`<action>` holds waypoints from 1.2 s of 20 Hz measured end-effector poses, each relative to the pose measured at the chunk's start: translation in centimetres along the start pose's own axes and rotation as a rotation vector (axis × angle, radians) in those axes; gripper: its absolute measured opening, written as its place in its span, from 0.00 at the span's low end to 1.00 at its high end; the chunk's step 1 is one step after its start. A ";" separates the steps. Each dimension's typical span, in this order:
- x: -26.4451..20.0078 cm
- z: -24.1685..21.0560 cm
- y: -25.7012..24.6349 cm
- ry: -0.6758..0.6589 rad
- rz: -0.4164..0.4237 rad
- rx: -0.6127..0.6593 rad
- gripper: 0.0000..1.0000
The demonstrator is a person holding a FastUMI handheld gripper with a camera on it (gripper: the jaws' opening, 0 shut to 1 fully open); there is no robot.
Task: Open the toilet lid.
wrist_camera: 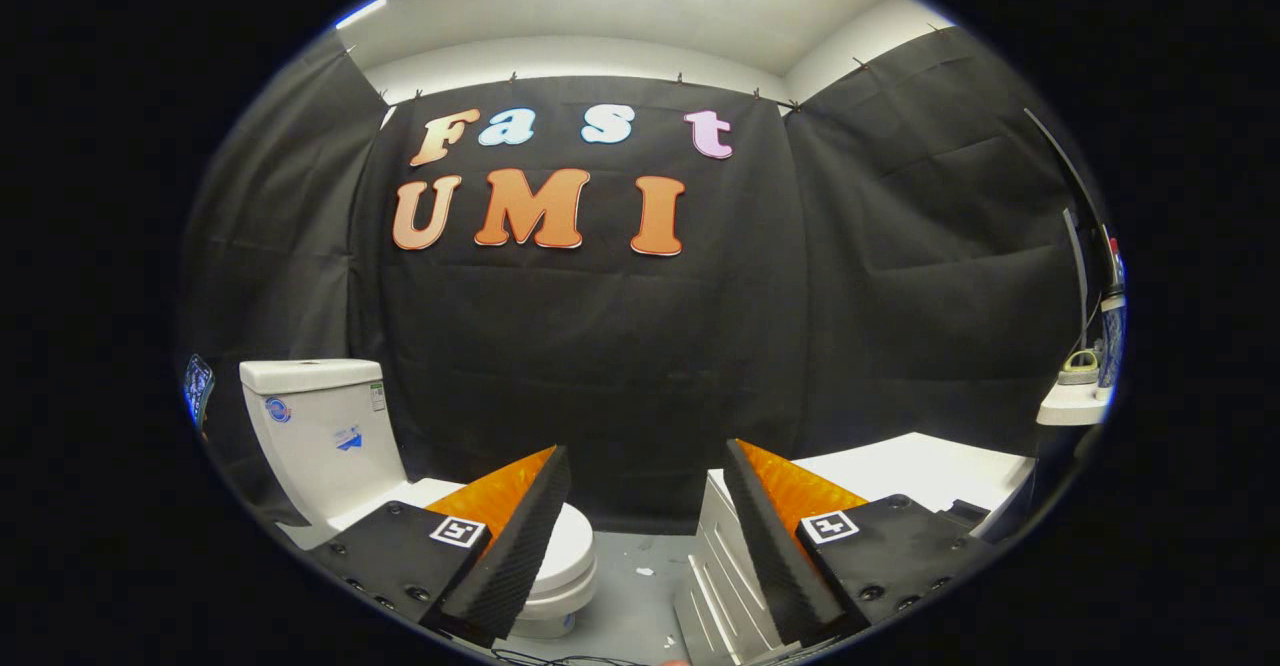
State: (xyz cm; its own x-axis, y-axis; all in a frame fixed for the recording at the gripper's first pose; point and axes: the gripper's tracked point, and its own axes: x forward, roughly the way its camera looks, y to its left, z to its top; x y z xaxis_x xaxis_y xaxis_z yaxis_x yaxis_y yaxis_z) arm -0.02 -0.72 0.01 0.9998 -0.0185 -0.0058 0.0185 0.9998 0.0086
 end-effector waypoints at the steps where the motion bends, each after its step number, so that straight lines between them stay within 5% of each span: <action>1: 0.0 0.0 0.0 0.000 -0.001 0.000 0.99; 12: 0.5 4.1 2.8 -0.074 0.014 -0.048 0.99; 19: 4.5 7.8 6.4 -0.107 0.098 0.019 0.98; 24: 8.7 6.5 10.1 -0.065 0.140 0.100 0.99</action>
State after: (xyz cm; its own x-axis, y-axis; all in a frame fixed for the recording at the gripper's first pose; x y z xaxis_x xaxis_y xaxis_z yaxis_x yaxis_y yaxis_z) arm 8.91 9.14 6.53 0.9908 0.1172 0.0669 -0.1238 0.9868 0.1045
